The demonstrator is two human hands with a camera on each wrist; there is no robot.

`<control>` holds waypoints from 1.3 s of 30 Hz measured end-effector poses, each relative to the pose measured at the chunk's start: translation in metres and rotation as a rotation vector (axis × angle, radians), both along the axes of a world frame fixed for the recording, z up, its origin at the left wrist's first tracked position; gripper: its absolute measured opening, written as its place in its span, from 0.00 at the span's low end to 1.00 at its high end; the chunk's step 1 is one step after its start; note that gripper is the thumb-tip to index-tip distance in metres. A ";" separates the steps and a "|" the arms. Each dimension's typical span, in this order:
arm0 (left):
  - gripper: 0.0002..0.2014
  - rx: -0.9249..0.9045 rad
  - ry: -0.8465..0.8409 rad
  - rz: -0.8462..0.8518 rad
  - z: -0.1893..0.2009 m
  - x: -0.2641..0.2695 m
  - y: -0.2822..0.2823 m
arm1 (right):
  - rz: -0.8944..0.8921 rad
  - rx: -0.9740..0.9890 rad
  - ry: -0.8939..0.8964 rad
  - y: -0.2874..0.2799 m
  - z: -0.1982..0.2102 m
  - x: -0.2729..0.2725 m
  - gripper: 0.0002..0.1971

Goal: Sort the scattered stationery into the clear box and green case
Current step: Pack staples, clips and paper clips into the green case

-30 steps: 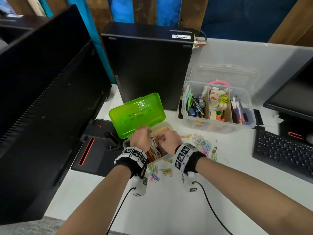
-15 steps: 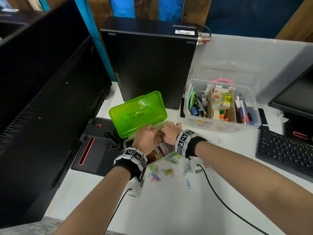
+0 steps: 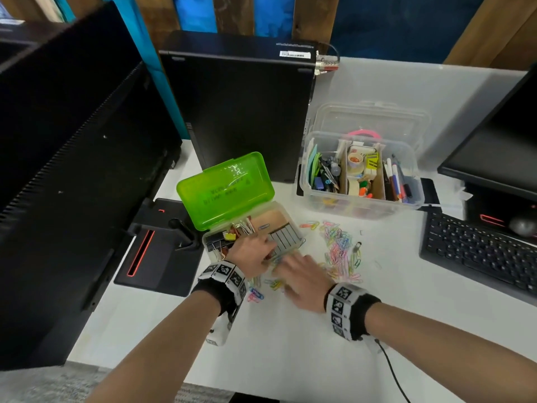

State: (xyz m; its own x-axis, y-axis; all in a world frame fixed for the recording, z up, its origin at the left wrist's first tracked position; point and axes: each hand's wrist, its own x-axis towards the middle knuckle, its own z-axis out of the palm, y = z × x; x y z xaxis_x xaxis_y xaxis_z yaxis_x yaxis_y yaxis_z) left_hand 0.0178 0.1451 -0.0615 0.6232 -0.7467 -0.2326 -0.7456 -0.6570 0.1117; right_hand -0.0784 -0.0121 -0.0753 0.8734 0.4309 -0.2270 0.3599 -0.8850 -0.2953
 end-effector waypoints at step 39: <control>0.05 -0.020 0.016 -0.051 -0.013 0.020 0.006 | 0.192 -0.301 0.074 -0.022 -0.036 -0.015 0.35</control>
